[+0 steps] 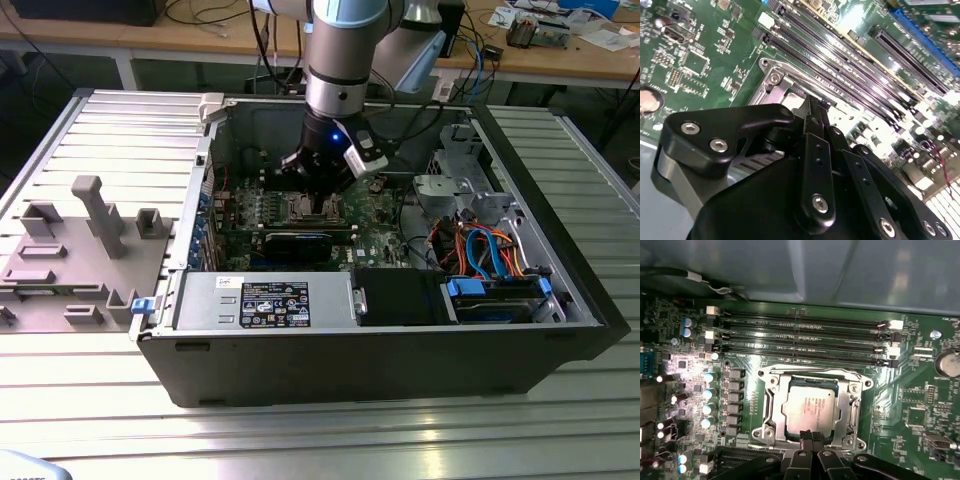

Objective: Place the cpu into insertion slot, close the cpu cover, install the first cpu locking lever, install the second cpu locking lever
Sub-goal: 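Install the second cpu locking lever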

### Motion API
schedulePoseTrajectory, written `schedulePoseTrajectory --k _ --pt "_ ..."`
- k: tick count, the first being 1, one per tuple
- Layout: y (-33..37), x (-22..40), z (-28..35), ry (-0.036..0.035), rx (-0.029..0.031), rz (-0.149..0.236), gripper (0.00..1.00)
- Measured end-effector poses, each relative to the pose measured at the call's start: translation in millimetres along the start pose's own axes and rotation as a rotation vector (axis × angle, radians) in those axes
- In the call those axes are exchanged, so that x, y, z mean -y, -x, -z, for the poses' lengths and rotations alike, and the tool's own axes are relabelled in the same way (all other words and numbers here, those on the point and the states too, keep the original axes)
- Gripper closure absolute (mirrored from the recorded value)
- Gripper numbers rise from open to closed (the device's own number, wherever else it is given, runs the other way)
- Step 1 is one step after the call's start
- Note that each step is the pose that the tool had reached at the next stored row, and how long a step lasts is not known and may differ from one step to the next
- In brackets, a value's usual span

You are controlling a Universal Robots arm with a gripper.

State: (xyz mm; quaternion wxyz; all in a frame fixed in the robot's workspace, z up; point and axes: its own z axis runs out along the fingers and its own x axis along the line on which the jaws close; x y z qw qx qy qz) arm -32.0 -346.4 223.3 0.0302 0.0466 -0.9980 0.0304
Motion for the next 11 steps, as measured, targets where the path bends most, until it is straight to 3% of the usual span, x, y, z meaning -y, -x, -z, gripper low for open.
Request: schedulePoseTrajectory --k 5,11 --pt "-1.0 1.0 17.4 0.0001 0.0001 0.0 0.89" --pt "-1.1 1.1 18.0 0.0 0.0 0.0 0.89"
